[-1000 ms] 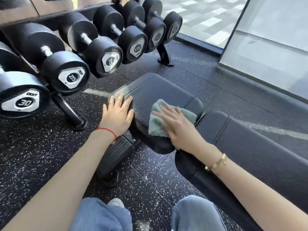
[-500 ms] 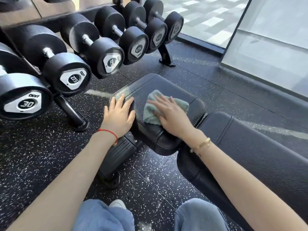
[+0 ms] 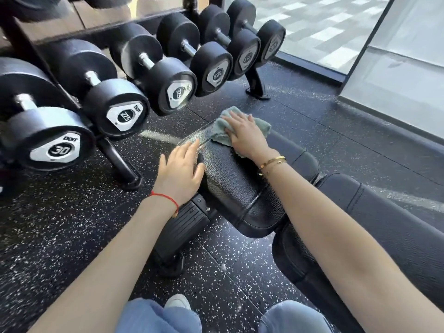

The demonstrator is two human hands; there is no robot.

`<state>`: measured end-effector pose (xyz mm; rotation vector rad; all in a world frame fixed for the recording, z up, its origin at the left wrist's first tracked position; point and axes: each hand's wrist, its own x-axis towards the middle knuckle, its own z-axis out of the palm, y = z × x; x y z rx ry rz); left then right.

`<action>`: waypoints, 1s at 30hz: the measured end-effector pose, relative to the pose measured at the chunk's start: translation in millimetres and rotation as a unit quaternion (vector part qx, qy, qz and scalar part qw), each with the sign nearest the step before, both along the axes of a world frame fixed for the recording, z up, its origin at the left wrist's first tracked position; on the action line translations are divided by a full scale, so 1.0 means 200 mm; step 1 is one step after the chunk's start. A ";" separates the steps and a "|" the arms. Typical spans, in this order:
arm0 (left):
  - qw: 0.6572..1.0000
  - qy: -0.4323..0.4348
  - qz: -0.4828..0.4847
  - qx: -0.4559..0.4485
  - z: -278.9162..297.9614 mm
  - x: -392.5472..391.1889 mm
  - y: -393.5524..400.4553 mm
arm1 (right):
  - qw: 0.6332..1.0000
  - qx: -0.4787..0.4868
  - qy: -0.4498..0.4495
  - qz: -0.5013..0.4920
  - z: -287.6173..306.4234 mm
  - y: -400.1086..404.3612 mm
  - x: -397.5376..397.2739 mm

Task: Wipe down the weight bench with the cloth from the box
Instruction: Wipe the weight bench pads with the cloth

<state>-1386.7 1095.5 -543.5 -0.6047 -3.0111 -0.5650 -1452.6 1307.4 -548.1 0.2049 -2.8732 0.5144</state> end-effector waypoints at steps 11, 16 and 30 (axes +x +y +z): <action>0.999 -0.017 0.008 0.036 0.01 -0.01 -0.02 | 0.994 -0.040 0.014 0.099 -0.02 0.10 0.36; 1.000 -0.017 0.008 0.023 0.01 0.00 -0.03 | 1.000 -0.005 -0.003 0.008 0.03 -0.01 -0.09; 1.000 -0.021 -0.010 -0.021 -0.01 0.02 -0.05 | 0.994 -0.040 0.011 0.097 -0.01 0.05 0.38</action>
